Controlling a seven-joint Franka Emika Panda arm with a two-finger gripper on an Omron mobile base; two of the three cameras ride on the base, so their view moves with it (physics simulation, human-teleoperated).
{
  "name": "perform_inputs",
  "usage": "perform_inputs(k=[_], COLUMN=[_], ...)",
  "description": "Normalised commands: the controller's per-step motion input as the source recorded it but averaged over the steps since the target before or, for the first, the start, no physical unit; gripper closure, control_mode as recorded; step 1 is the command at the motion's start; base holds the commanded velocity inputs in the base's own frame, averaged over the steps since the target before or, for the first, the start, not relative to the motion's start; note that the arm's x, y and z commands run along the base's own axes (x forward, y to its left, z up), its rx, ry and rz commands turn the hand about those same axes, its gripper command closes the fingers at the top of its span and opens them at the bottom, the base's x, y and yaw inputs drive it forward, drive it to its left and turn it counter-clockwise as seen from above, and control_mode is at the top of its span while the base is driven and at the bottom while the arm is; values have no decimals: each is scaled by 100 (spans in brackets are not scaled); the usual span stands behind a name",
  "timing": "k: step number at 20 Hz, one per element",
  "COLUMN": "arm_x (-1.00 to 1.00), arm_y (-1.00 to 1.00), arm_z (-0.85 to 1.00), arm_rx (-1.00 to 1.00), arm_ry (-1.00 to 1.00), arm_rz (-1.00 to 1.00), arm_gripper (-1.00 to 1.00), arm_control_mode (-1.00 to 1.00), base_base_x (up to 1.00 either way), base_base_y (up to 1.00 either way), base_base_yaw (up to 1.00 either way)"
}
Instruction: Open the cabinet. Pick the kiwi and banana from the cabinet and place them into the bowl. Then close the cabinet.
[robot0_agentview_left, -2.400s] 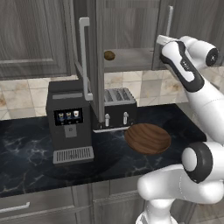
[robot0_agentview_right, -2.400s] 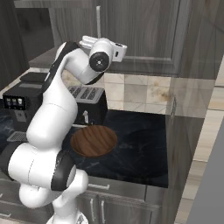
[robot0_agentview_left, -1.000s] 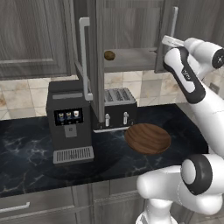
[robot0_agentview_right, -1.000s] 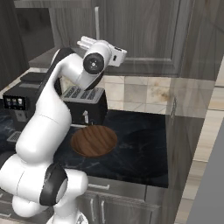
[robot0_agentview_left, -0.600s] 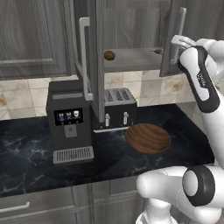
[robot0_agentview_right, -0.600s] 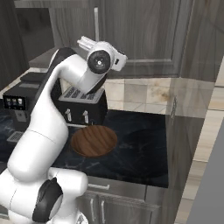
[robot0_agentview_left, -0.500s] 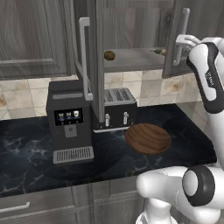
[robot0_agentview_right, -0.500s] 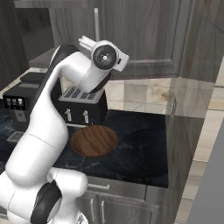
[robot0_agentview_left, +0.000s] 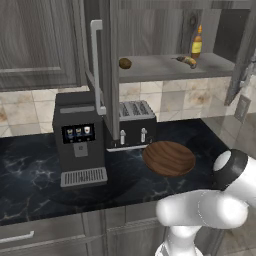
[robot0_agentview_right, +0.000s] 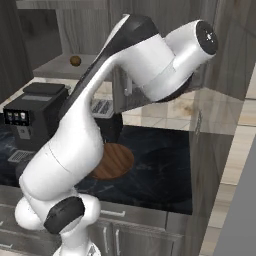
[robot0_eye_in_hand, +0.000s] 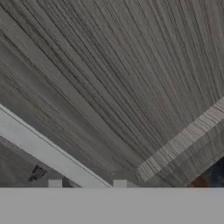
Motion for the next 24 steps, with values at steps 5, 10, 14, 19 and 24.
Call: perform_inputs(k=[5,10,14,19,24], arm_x=[-78,-100,-100,-92,-52], arm_y=[-37,20,54,69,100], arm_z=[-100,-100,-94,-40,4], arm_rx=[12,5,-1,-1,-13], arm_ry=[-31,-5,-39,-60,-72], arm_rz=[9,14,0,-16,-28], arm_gripper=[-100,-100,-100,-100,-100], arm_control_mode=[-100,-100,-100,-100,-100], base_base_x=[0,0,0,0,0], base_base_y=[0,0,0,0,0], base_base_yaw=[0,0,0,0,0])
